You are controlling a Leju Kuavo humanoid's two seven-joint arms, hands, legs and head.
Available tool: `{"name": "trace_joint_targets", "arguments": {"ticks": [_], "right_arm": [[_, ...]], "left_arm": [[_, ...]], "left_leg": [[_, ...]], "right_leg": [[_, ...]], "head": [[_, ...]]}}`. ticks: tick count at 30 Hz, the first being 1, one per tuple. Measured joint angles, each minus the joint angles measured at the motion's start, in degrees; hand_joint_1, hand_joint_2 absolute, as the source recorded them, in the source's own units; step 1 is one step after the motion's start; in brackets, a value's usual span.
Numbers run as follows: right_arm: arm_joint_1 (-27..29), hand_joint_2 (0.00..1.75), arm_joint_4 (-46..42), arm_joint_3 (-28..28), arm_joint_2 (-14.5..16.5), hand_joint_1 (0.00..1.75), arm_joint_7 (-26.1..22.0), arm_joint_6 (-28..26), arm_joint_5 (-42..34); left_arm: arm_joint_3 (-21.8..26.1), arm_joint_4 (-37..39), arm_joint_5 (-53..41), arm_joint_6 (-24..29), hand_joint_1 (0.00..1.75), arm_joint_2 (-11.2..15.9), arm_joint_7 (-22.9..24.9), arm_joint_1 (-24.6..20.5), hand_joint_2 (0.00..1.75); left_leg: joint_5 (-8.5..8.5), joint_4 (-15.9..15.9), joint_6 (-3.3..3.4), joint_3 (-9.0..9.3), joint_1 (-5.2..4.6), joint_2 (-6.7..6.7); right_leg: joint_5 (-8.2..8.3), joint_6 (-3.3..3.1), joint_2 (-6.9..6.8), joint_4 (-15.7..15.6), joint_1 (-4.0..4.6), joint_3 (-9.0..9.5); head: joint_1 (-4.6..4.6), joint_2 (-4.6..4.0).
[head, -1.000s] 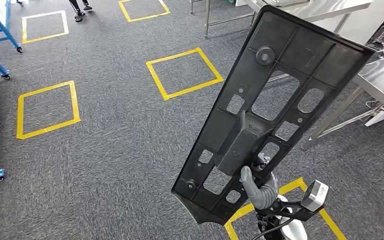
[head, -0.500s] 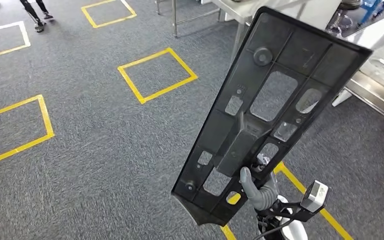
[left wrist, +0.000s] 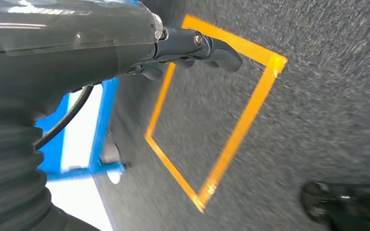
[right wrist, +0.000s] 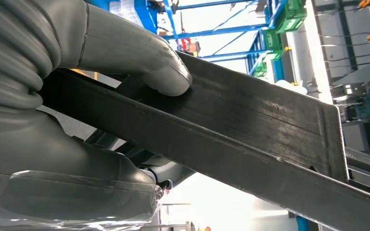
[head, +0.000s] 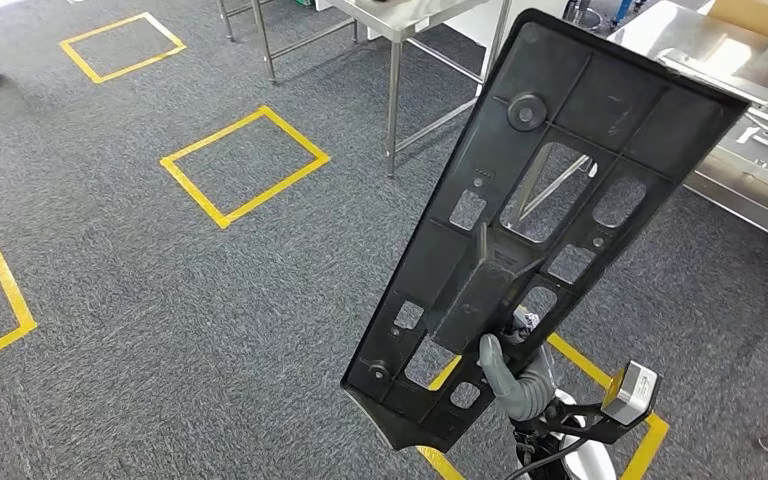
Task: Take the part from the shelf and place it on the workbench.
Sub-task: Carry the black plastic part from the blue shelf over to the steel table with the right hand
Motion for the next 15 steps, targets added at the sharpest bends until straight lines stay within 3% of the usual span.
{"name": "trace_joint_targets", "arguments": {"ticks": [1,3,5,7,8,9,10,12,13,15], "right_arm": [[0.0,1.75,0.0,0.0,0.0,1.75,0.0,0.0,0.0],[0.1,1.75,0.0,-0.2,0.0,1.75,0.0,0.0,0.1],[0.1,1.75,0.0,-0.3,0.0,1.75,0.1,0.0,0.2],[0.2,1.75,0.0,-0.3,0.0,1.75,0.3,0.0,0.3],[0.4,1.75,0.0,-0.3,0.0,1.75,0.4,0.0,0.3],[0.6,1.75,0.0,-0.3,0.0,1.75,0.5,0.0,0.3],[0.7,1.75,0.0,-0.4,0.0,1.75,0.5,0.0,0.2],[0.8,1.75,-0.1,-0.4,0.0,1.75,0.3,0.0,0.1],[0.8,1.75,-0.1,-0.4,0.0,1.75,0.1,0.0,0.0],[0.8,1.75,-0.1,-0.5,-0.1,1.75,-0.3,0.1,-0.1]], "left_arm": [[0.9,0.0,2.1,0.0,0.0,-0.1,-0.8,-0.1,1.75],[3.2,0.0,6.3,0.0,0.0,-0.5,-2.3,-0.4,1.75],[6.1,0.0,10.6,-0.5,0.0,-0.9,-3.8,-0.5,1.75],[9.5,0.0,15.3,-1.0,0.0,-1.4,-5.4,-0.5,1.75],[11.4,0.0,18.2,-1.3,0.0,-1.7,-6.4,-0.6,1.75],[13.6,0.0,21.5,-1.7,0.0,-2.1,-7.6,-0.8,1.75],[15.9,0.0,25.3,-2.3,0.0,-2.5,-8.9,-1.0,1.75],[21.9,0.0,34.2,-3.9,0.0,-3.4,-11.9,-1.7,1.75],[25.3,0.0,38.5,-4.8,0.0,-3.8,-13.2,-2.0,1.75],[32.1,0.0,45.3,-5.7,0.0,-4.6,-15.1,-2.7,1.75]], "left_leg": [[0.18,-0.1,0.38,0.04,0.03,0.52],[0.6,-0.6,1.19,0.19,0.17,1.7],[0.78,-0.9,1.72,0.22,0.15,2.96],[0.69,-0.9,1.86,0.18,0.02,4.27],[0.63,-0.9,1.85,0.19,-0.02,4.97],[0.55,-0.9,1.81,0.24,-0.02,5.64],[0.45,-0.9,1.71,0.34,-0.03,6.28],[0.18,-0.8,1.35,0.65,-0.21,7.34],[0.02,-0.8,1.07,0.78,-0.35,7.76],[-0.25,-0.8,0.42,1.02,-0.58,8.67]], "right_leg": [[0.11,0.39,0.38,-0.1,-0.05,-0.13],[-0.85,0.95,-1.27,1.2,0.01,-0.83],[-4.14,1.29,-4.44,6.8,-0.01,-3.5],[-7.28,1.62,-5.67,14.3,-0.25,-7.15],[-7.48,1.76,-5.82,16.1,-0.37,-8.04],[-6.61,1.84,-6.0,15.6,-0.45,-7.81],[-4.85,1.83,-6.39,12.8,-0.49,-6.32],[-1.43,1.48,-8.44,4.4,-0.23,-1.85],[-0.55,1.2,-9.23,1.5,-0.03,-0.32],[-0.44,0.65,-9.4,-0.3,0.4,0.39]], "head": [[0.0,0.0],[0.01,0.0],[0.02,0.0],[0.02,0.0],[0.02,0.0],[0.01,0.0],[0.01,0.0],[0.01,0.0],[0.01,0.0],[0.01,0.0]]}}
